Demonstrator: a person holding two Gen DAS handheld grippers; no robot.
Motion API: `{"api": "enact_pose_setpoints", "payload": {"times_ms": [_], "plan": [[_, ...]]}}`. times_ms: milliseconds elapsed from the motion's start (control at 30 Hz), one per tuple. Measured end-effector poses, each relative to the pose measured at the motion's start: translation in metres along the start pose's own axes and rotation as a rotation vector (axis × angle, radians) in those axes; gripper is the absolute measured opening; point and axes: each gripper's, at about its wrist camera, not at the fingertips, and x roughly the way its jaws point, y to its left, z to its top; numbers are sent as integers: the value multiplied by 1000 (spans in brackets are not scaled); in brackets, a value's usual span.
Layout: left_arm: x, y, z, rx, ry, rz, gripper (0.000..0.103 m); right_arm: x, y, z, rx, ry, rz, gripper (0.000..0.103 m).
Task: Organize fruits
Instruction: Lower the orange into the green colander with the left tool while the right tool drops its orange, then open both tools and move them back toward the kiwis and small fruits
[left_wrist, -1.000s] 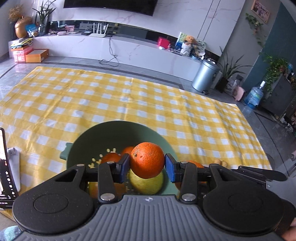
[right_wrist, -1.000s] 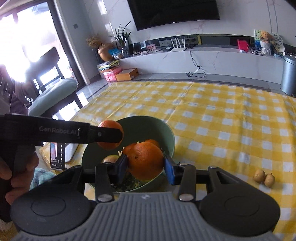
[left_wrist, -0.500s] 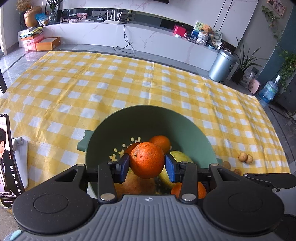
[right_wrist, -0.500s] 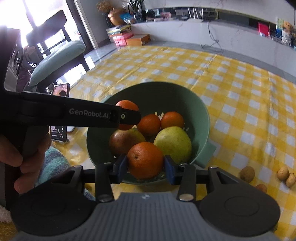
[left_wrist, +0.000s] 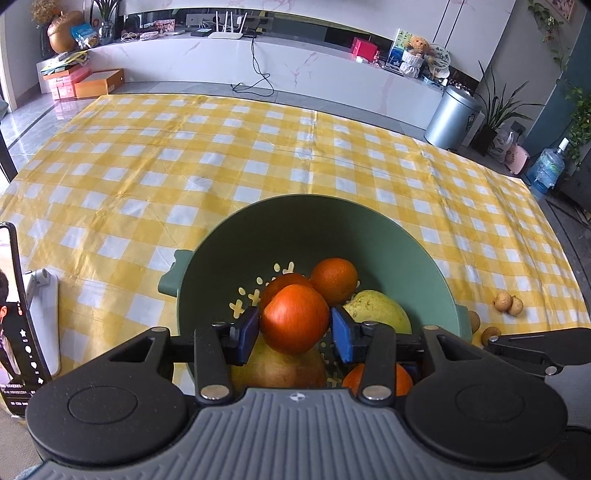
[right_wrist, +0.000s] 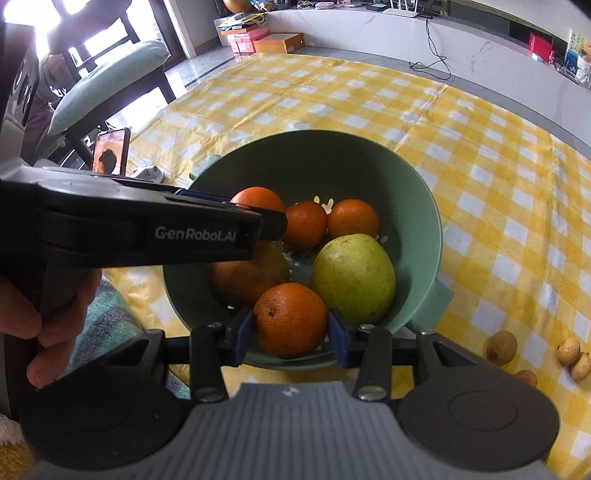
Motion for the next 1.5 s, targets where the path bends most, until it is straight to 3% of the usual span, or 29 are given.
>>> {"api": "enact_pose_setpoints", "payload": {"times_ms": [267, 533, 600, 767, 1067, 1500], "plan": [[-4, -6, -4, 25, 1, 0, 65, -1, 0, 1, -4, -3, -5, 42], [-17, -21, -8, 68, -14, -7, 65, -19, -3, -4, -2, -53, -31, 43], [-21, -25, -8, 75, -21, -8, 65, -28, -4, -6, -7, -78, -49, 51], [-35, -37, -9, 98, -51, -26, 65, -54, -12, -15, -12, -153, -100, 51], [-50, -74, -15, 170, -77, -125, 65, -97, -53, -48, 81, -262, -201, 55], [-30, -127, -39, 288, -37, -294, 65, -121, -121, -108, 222, -299, -318, 63]]}}
